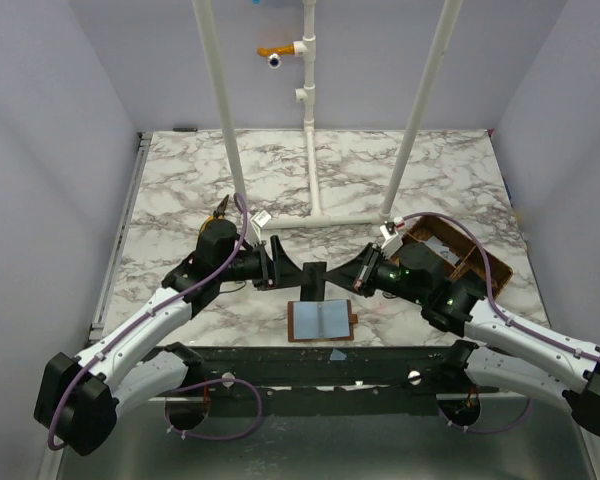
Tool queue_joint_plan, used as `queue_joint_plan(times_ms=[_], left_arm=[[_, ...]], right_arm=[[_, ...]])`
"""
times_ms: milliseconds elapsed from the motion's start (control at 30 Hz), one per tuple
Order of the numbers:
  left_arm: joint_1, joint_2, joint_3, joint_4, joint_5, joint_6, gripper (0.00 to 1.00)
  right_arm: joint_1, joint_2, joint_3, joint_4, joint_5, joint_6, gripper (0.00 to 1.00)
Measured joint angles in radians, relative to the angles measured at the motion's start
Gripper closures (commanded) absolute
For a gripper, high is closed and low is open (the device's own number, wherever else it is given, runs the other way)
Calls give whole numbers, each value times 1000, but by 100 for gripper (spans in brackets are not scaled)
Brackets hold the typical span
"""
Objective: Take the credit cards out of the card holder
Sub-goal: Place the credit card in the storage box.
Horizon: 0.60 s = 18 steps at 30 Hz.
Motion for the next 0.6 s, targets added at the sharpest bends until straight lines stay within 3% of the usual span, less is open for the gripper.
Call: queue_joint_plan(times_ms=[133,267,333,500,567,600], left_arm=[[0,-6,-15,43,43,-31,38],[4,-13,-27,91,74,-61,50],[5,-14,-32,117,91,-79,60],[5,-14,-42,174,122,-117,98],[6,-14,-43,192,135,-129,100],[6,-15,-44,205,141,-134,100]], right_arm=[[-2,0,0,66,-39,25,99],[-2,10,0,113,-64,39,99],[-2,23,0,132,-75,43,99],[-2,56,0,164,-92,46,99],[-2,63,0,165,-93,43,92],[-3,67,-1,165,-93,42,82]])
